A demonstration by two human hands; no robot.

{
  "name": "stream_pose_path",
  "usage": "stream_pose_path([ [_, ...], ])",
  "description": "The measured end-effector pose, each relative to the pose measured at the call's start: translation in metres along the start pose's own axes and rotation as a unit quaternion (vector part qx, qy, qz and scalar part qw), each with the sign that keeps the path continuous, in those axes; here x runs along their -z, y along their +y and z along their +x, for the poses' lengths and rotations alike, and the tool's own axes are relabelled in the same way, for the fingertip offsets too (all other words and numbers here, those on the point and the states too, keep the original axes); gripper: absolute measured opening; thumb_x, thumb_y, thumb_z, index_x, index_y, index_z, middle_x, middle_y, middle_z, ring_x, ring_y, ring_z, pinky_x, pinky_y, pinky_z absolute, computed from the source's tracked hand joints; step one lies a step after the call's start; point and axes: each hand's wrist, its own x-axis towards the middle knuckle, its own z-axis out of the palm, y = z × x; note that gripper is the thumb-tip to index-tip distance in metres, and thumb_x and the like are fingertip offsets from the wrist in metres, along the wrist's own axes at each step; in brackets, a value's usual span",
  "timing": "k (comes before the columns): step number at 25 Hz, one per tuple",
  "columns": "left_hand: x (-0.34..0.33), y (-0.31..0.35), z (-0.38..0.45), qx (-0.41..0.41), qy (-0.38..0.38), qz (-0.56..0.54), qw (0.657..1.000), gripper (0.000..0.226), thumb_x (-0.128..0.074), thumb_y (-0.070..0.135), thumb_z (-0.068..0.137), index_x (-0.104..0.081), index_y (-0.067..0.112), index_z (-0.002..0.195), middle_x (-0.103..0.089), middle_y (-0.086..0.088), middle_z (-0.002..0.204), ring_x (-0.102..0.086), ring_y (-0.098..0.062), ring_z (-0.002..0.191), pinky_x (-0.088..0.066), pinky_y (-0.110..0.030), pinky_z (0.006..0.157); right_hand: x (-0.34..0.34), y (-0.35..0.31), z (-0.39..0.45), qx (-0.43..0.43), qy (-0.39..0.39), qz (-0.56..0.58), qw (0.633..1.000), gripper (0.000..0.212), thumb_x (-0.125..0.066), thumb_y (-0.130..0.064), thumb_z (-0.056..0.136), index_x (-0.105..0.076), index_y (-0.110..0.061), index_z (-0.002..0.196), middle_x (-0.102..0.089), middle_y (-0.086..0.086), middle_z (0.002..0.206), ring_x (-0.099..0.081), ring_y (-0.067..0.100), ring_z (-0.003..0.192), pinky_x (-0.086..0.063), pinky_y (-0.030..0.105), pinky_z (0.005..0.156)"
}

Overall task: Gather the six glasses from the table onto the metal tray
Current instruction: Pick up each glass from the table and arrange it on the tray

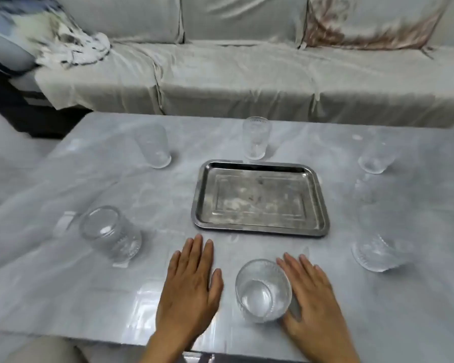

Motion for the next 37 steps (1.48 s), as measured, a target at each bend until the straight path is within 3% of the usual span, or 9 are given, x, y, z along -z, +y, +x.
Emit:
stream_pose_path([
  [6, 0.015, 0.011, -0.003, 0.007, -0.010, -0.040, 0.999, 0.063, -0.018, 0.050, 0.093, -0.009, 0.028, 0.152, -0.003, 0.006, 0.163, 0.006, -0.006, 0.148, 0.008, -0.028, 0.118, 0.010, -0.037, -0.008, -0.036, -0.074, 0.200, 0.976, 0.094, -0.075, -0.057, 0.049, -0.037, -0.040, 0.133, -0.031, -0.039, 0.131, -0.023, -0.029, 0.119, 0.000, 0.010, 0.112],
  [10, 0.027, 0.010, 0.007, 0.013, 0.000, -0.056, 0.998, 0.057, -0.037, 0.049, 0.085, -0.042, 0.031, 0.139, -0.036, 0.004, 0.154, -0.029, -0.017, 0.141, -0.021, -0.032, 0.113, 0.023, -0.045, -0.002, -0.105, -0.064, 0.309, 0.943, 0.084, -0.081, -0.046, 0.042, -0.048, -0.048, 0.119, -0.055, -0.032, 0.121, -0.049, -0.004, 0.116, -0.030, 0.024, 0.112],
  [14, 0.040, 0.002, 0.044, 0.148, 0.071, -0.230, 0.959, 0.029, -0.058, 0.026, 0.082, -0.059, 0.024, 0.111, -0.060, 0.002, 0.110, -0.056, -0.025, 0.106, -0.044, -0.034, 0.087, 0.055, -0.050, 0.049, -0.115, 0.002, 0.466, 0.877, 0.070, -0.091, -0.037, 0.044, -0.061, -0.041, 0.107, -0.071, -0.010, 0.103, -0.070, 0.018, 0.092, -0.058, 0.030, 0.077],
  [18, 0.039, -0.003, 0.080, 0.203, 0.092, -0.271, 0.936, 0.023, -0.055, 0.031, 0.086, -0.056, 0.026, 0.108, -0.061, 0.010, 0.090, -0.057, -0.024, 0.097, -0.047, -0.040, 0.084, 0.067, -0.070, 0.163, -0.117, 0.134, 0.320, 0.931, 0.065, -0.082, -0.054, 0.050, -0.048, -0.038, 0.103, -0.064, -0.015, 0.100, -0.062, 0.007, 0.086, -0.049, 0.026, 0.072],
  [24, 0.021, -0.011, 0.099, 0.160, 0.126, -0.205, 0.957, 0.021, -0.048, 0.030, 0.092, -0.065, 0.030, 0.103, -0.069, 0.009, 0.093, -0.060, -0.017, 0.088, -0.050, -0.038, 0.080, 0.007, -0.083, 0.253, -0.006, 0.068, 0.044, 0.997, 0.050, -0.075, -0.037, 0.070, -0.055, -0.017, 0.112, -0.066, 0.006, 0.112, -0.052, 0.032, 0.099, -0.047, 0.040, 0.077],
  [29, 0.028, -0.008, 0.099, 0.177, 0.090, -0.213, 0.957, 0.023, -0.047, 0.025, 0.093, -0.064, 0.026, 0.107, -0.068, 0.005, 0.096, -0.059, -0.019, 0.094, -0.045, -0.039, 0.089, -0.005, -0.085, 0.274, -0.001, 0.051, 0.059, 0.997, 0.051, -0.076, -0.041, 0.072, -0.054, -0.017, 0.112, -0.064, 0.006, 0.115, -0.055, 0.034, 0.097, -0.048, 0.041, 0.075],
  [33, 0.082, -0.006, 0.079, 0.121, 0.020, -0.286, 0.950, 0.022, -0.054, 0.039, 0.083, -0.064, 0.031, 0.101, -0.067, 0.015, 0.095, -0.062, -0.014, 0.087, -0.050, -0.033, 0.077, 0.006, -0.089, 0.240, 0.005, 0.047, 0.125, 0.991, 0.062, -0.076, -0.037, 0.075, -0.050, -0.016, 0.127, -0.054, 0.006, 0.131, -0.053, 0.030, 0.113, -0.045, 0.041, 0.095],
  [36, 0.123, -0.056, 0.057, 0.061, 0.196, -0.053, 0.977, 0.043, -0.060, 0.049, 0.072, -0.062, 0.035, 0.112, -0.066, 0.008, 0.118, -0.062, -0.022, 0.105, -0.048, -0.041, 0.084, 0.005, -0.089, 0.176, -0.013, 0.134, 0.206, 0.969, 0.038, -0.071, -0.024, 0.080, -0.056, -0.019, 0.115, -0.059, 0.000, 0.117, -0.059, 0.021, 0.103, -0.048, 0.034, 0.087],
  [37, 0.134, -0.073, 0.052, 0.093, 0.171, 0.041, 0.980, 0.057, -0.063, 0.052, 0.070, -0.055, 0.035, 0.124, -0.057, 0.001, 0.133, -0.055, -0.028, 0.117, -0.045, -0.046, 0.091, 0.002, -0.091, 0.156, -0.033, 0.126, 0.236, 0.963, 0.032, -0.070, -0.019, 0.080, -0.058, -0.021, 0.110, -0.062, -0.001, 0.112, -0.062, 0.018, 0.095, -0.051, 0.033, 0.082],
])
